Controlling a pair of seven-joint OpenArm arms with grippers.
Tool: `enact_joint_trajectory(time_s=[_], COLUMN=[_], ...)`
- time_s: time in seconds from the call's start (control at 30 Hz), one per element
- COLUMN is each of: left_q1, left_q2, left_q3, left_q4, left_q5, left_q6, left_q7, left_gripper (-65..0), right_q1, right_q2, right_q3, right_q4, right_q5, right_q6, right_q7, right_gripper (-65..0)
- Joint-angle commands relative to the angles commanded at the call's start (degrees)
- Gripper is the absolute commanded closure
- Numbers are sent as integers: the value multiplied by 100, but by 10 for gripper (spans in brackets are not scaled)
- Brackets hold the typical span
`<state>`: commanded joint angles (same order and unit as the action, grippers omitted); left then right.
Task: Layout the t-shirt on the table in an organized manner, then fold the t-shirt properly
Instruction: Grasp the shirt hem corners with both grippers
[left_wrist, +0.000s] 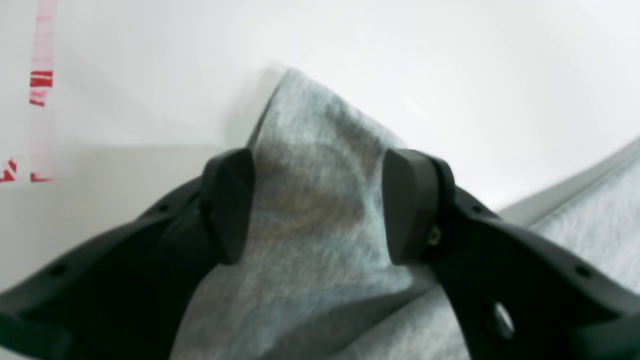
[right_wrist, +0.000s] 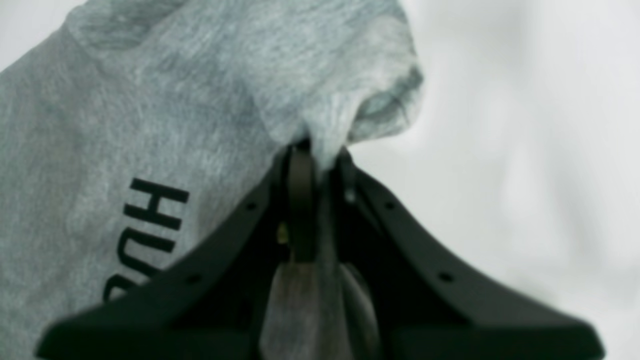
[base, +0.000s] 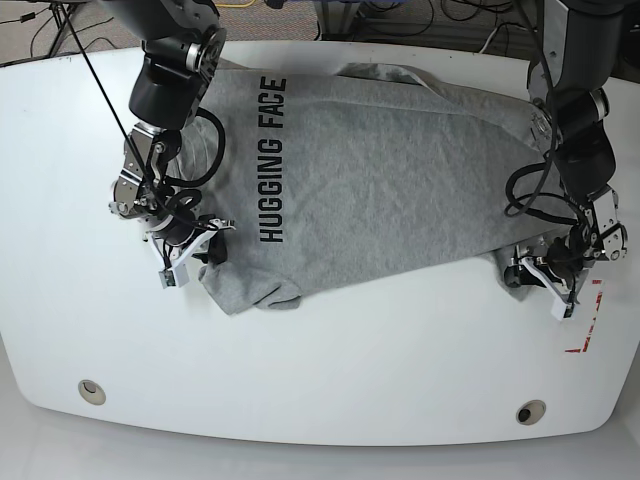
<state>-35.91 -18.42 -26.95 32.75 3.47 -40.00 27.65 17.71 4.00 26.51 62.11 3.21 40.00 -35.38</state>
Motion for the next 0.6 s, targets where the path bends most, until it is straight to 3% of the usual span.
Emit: enact_joint_trajectory(time_s=[0.23,0.37,0.6], left_q1=[18,26,123], left_q2=[-70,-308,-334], left_q3=[0,0,0], left_q4=[18,18,18], left_q5=[0,-9,0], left_q6=[0,0,0], left_q7=[-44,-44,-53], left_gripper=[-381,-381,-381], right_q1=[0,0,-9], right_q2=[-9,-18,-18], right_q3=[0,0,0], right_q4=[9,9,9], right_q5=[18,26,26], right_q6=[0,0,0], right_q7=[0,0,0], right_gripper=[-57,-57,-57])
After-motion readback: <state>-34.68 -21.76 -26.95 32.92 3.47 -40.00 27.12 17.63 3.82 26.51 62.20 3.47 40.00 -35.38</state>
